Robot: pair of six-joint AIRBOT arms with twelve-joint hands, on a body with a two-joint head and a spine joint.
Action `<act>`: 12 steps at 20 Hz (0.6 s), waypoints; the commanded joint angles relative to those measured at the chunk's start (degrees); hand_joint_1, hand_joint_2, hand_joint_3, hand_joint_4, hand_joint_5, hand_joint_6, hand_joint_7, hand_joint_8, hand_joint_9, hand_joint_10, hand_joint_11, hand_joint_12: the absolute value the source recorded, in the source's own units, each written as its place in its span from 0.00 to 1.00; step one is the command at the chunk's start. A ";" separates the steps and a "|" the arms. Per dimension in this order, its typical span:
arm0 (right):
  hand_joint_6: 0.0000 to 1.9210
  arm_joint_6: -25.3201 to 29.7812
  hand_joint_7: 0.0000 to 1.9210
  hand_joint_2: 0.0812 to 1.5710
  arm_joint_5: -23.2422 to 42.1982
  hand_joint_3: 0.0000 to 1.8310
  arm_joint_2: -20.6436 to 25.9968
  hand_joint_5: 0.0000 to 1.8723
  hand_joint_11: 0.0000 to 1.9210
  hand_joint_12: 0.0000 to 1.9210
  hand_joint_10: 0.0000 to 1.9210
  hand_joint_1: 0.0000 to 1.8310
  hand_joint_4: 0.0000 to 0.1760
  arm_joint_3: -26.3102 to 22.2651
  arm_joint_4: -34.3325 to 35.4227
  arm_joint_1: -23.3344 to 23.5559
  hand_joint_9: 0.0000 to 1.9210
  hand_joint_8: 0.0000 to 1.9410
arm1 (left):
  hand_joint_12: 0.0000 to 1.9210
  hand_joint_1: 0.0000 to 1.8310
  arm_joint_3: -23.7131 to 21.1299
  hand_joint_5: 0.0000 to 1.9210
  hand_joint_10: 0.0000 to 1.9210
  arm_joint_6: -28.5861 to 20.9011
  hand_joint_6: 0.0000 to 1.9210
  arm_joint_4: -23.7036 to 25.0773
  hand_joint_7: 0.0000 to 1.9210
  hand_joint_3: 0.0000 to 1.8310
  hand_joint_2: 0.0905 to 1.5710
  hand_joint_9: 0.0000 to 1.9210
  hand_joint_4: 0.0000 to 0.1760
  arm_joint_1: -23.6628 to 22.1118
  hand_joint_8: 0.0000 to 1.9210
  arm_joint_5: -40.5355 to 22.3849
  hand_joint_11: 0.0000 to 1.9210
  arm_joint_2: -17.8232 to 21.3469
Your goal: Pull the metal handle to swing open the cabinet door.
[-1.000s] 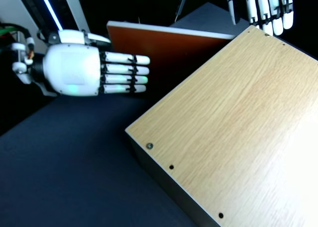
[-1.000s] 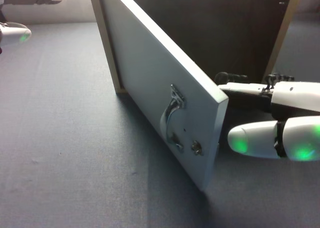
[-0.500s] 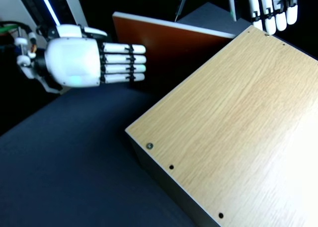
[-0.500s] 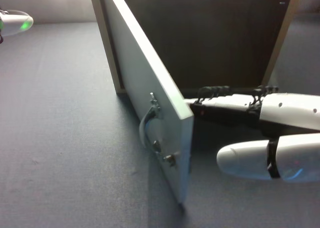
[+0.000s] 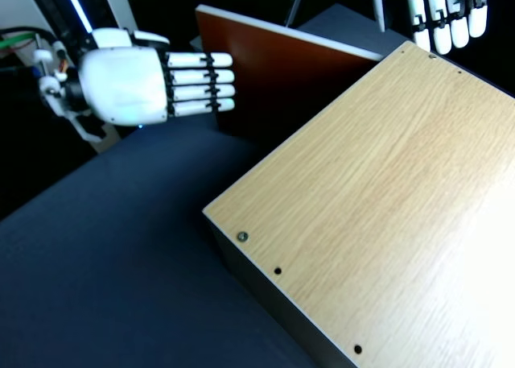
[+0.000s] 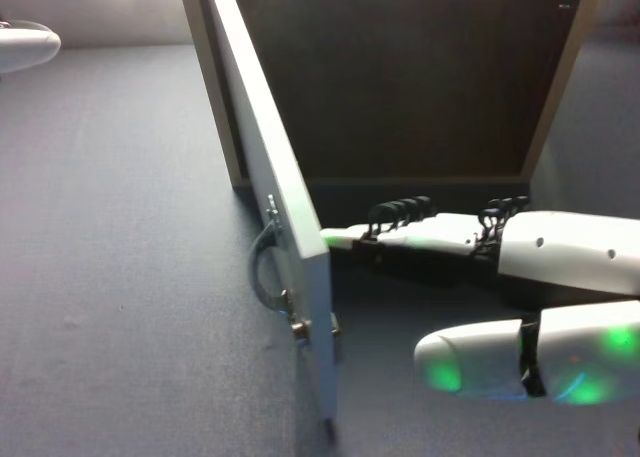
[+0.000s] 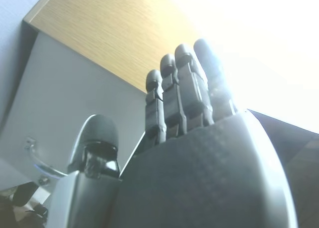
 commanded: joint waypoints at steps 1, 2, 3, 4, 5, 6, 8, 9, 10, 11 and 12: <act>0.00 0.31 0.01 1.00 7.05 0.06 -0.28 0.00 0.00 0.08 0.00 0.00 0.00 -0.28 1.26 0.34 0.01 0.00 | 0.37 0.00 0.42 0.15 0.00 -0.07 0.00 -3.39 0.16 0.02 1.00 0.15 0.00 -0.69 0.00 -1.47 0.00 0.65; 0.00 0.31 0.01 1.00 7.21 0.06 -0.47 0.00 0.00 0.08 0.00 0.00 0.00 -0.28 1.11 0.34 0.01 0.00 | 0.37 0.00 0.41 0.15 0.00 -0.08 0.00 -3.38 0.16 0.02 1.00 0.15 0.00 -0.69 0.00 -1.64 0.00 0.65; 0.00 0.31 0.01 1.00 7.38 0.06 -0.77 0.00 0.00 0.08 0.00 0.00 0.00 -0.29 0.75 0.34 0.01 0.00 | 0.37 0.00 0.38 0.15 0.00 -0.09 0.00 -3.33 0.16 0.02 1.00 0.15 0.00 -0.73 0.00 -1.74 0.00 0.65; 0.00 0.31 0.02 1.00 7.39 0.06 -0.95 0.01 0.00 0.08 0.00 0.00 0.00 -0.34 0.44 0.34 0.01 0.00 | 0.37 0.00 0.40 0.15 0.00 -0.09 0.00 -3.22 0.16 0.02 1.00 0.15 0.00 -0.79 0.00 -1.95 0.00 0.65; 0.00 0.31 0.01 1.00 7.38 0.06 -1.16 0.00 0.00 0.06 0.00 0.00 0.00 -0.37 0.23 0.32 0.01 0.00 | 0.37 0.00 0.41 0.15 0.00 -0.10 0.00 -3.22 0.16 0.02 1.00 0.15 0.00 -0.77 0.00 -2.11 0.00 0.66; 0.00 0.31 0.01 1.00 7.38 0.06 -1.43 0.00 0.00 0.06 0.00 0.00 0.00 -0.39 0.13 0.26 0.01 0.00 | 0.37 0.00 0.51 0.15 0.00 -0.18 0.00 -3.22 0.16 0.02 1.00 0.15 0.00 -0.76 0.00 -2.13 0.00 0.66; 0.00 0.30 0.01 1.00 7.39 0.06 -2.17 0.00 0.00 0.06 0.00 0.00 0.00 -0.50 -0.17 0.23 0.01 0.00 | 0.36 0.00 1.14 0.14 0.00 -0.46 0.00 -3.14 0.16 0.02 1.00 0.15 0.00 -0.75 0.00 -2.14 0.00 0.62; 0.00 0.30 0.02 1.00 7.42 0.06 -2.42 0.01 0.00 0.08 0.00 0.00 0.00 -0.50 -0.24 0.24 0.01 0.00 | 0.35 0.00 1.29 0.14 0.00 -0.49 0.00 -3.14 0.15 0.01 1.00 0.14 0.00 -0.75 0.00 -2.14 0.00 0.60; 0.00 0.30 0.02 1.00 7.49 0.06 -2.95 0.01 0.00 0.08 0.00 0.00 0.00 -0.48 -0.39 0.24 0.01 0.00 | 0.34 0.00 1.55 0.14 0.00 -0.51 0.00 -3.13 0.15 0.02 1.00 0.14 0.00 -0.76 0.00 -2.14 0.00 0.57; 0.00 0.30 0.01 1.00 7.57 0.06 -3.30 0.00 0.00 0.07 0.00 0.00 0.00 -0.42 -0.59 0.25 0.01 0.00 | 0.35 0.00 1.70 0.14 0.00 -0.52 0.00 -3.12 0.16 0.02 1.00 0.15 0.00 -0.75 0.00 -2.13 0.00 0.57; 0.00 0.17 0.01 1.00 7.66 0.06 -3.94 0.00 0.00 0.07 0.00 0.00 0.00 -0.27 -0.88 0.27 0.01 0.00 | 0.35 0.00 1.86 0.14 0.00 -0.56 0.00 -3.09 0.16 0.02 1.00 0.15 0.00 -0.74 0.00 -2.13 0.00 0.60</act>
